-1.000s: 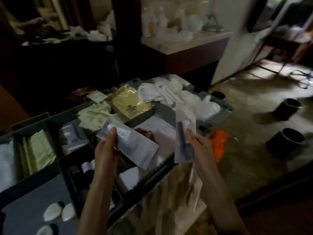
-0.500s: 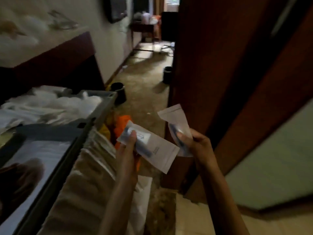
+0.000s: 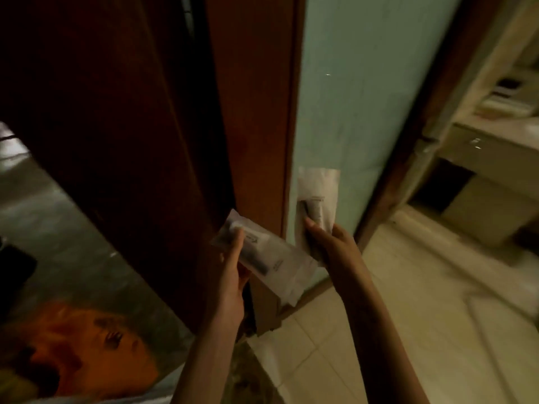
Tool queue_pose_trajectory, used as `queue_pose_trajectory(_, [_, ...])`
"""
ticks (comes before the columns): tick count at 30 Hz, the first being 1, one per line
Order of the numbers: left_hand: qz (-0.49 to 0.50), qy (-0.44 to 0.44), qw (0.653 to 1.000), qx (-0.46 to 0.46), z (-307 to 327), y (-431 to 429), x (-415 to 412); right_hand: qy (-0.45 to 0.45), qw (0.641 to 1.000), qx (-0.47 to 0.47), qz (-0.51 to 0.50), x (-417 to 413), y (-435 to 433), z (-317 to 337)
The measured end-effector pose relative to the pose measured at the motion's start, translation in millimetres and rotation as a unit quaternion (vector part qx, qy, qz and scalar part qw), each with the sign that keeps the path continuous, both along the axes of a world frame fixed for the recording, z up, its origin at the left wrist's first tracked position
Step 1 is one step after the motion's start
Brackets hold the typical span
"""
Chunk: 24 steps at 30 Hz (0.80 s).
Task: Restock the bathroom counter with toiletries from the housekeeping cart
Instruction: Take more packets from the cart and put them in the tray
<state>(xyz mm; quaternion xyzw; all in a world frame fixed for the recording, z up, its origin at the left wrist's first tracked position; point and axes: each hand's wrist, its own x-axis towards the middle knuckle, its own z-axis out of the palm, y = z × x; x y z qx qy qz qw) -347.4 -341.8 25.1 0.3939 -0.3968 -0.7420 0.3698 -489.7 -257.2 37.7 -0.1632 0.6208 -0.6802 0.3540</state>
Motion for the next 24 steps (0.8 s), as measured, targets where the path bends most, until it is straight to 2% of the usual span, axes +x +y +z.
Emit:
queue_pose_trajectory(2, [-0.039,-0.009,0.999,0.019,0,1,-13,-0.010,0.999,0.002,-0.054,-5,12,-3])
queue_pose_trajectory(6, [-0.128,-0.035,0.991,-0.005,-9,6,-35,-0.054,0.985,0.014,-0.162,-3,40,-12])
queue_pose_trajectory(9, [-0.174,-0.045,0.984,0.005,-18,15,-50,-0.072,0.974,0.016,-0.214,2,64,-19])
queue_pose_trajectory(13, [-0.238,-0.067,0.968,-0.036,-28,34,-67,-0.084,0.958,0.003,-0.274,8,94,-29])
queue_pose_trajectory(19, [-0.321,-0.054,0.945,0.014,-34,60,-101,-0.096,0.948,-0.048,-0.301,-6,133,-37])
queue_pose_trajectory(24, [-0.334,-0.033,0.942,-0.003,-33,68,-138,-0.063,0.957,-0.095,-0.266,-52,140,-38])
